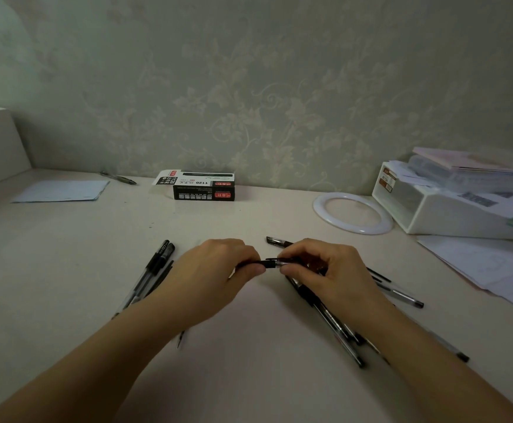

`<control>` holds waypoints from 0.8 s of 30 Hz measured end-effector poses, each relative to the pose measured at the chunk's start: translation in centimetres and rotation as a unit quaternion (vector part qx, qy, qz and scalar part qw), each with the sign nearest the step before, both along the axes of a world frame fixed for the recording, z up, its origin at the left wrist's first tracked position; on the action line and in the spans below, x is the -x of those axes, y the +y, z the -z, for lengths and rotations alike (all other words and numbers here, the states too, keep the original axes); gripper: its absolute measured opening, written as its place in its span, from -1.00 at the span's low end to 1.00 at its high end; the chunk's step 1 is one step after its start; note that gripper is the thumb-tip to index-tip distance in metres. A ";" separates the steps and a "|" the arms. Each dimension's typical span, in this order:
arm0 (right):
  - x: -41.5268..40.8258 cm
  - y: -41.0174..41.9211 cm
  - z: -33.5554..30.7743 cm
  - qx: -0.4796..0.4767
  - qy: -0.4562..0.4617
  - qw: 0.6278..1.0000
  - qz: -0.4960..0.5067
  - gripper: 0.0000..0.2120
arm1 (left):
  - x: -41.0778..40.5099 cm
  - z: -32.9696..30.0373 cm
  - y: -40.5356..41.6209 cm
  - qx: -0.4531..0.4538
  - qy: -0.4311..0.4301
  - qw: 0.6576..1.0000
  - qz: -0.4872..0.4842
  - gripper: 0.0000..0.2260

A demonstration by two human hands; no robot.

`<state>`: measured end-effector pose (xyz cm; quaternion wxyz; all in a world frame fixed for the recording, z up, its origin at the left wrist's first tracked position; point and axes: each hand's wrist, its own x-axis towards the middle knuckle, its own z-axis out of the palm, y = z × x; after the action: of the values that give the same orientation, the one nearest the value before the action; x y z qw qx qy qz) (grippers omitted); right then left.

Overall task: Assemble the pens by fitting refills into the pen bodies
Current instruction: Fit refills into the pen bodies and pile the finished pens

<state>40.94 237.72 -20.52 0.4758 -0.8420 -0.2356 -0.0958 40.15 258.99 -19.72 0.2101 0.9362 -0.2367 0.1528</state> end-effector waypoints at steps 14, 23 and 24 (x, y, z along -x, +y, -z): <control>0.0 0.2 0.1 -0.010 -0.010 1.000 0.017 -0.85 | 0.3 0.0 -0.6 0.032 -0.016 0.999 0.002 -0.81; -0.2 0.5 0.5 0.139 -0.112 0.967 0.184 -0.86 | -0.5 -1.9 3.7 0.046 -0.064 0.952 -0.295 -0.87; -0.1 0.4 0.5 0.144 -0.102 0.966 0.191 -0.85 | -0.6 -1.9 4.7 0.018 -0.032 0.941 -0.337 -0.86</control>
<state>41.06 238.10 -20.98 0.2962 -0.9165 -0.1296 -0.2356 40.80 263.66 -17.79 0.1553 0.9518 0.0889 0.2490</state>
